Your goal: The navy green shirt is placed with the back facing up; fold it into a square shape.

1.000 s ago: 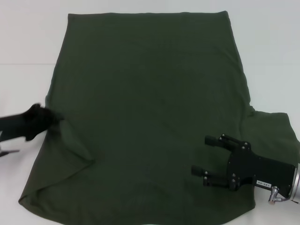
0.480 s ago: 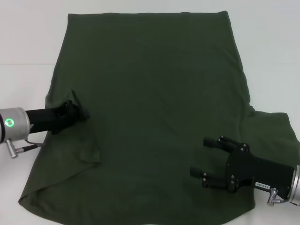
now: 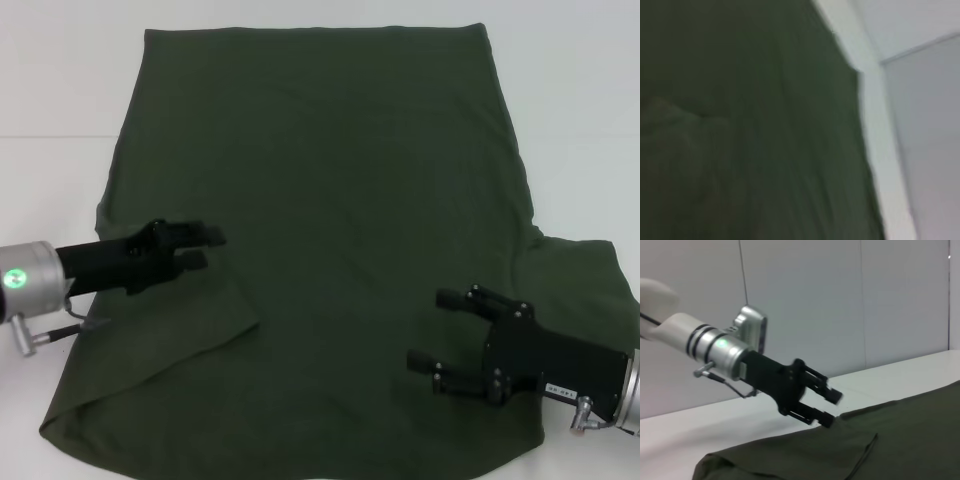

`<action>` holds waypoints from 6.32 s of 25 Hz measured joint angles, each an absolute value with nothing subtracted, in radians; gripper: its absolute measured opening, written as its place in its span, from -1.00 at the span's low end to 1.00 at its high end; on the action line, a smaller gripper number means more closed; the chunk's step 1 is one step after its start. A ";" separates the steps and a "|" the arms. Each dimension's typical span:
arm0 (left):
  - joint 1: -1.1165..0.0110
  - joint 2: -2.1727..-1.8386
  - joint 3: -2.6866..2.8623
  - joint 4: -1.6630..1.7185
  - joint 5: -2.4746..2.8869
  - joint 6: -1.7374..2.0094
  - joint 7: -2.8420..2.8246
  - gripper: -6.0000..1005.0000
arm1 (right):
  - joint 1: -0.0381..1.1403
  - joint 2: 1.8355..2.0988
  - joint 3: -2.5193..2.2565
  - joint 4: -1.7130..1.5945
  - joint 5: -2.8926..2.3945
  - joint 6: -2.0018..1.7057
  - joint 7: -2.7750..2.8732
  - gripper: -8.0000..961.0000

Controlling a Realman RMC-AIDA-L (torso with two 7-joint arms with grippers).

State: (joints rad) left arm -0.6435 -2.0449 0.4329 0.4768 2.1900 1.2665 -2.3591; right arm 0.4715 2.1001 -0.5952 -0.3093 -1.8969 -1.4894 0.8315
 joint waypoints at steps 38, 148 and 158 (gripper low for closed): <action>-0.315 -2.068 0.384 0.777 2.162 1.792 -1.255 0.81 | 0.366 2.035 -0.545 -0.973 -2.114 -1.660 2.163 0.93; -0.344 -2.075 0.371 0.772 2.163 1.789 -1.200 0.80 | 0.642 1.952 -0.535 -0.837 -2.702 -1.445 2.584 -0.93; -0.344 -2.075 0.368 0.775 2.163 1.792 -1.211 0.80 | 0.642 1.945 -0.517 -0.918 -2.630 -1.467 2.585 -0.93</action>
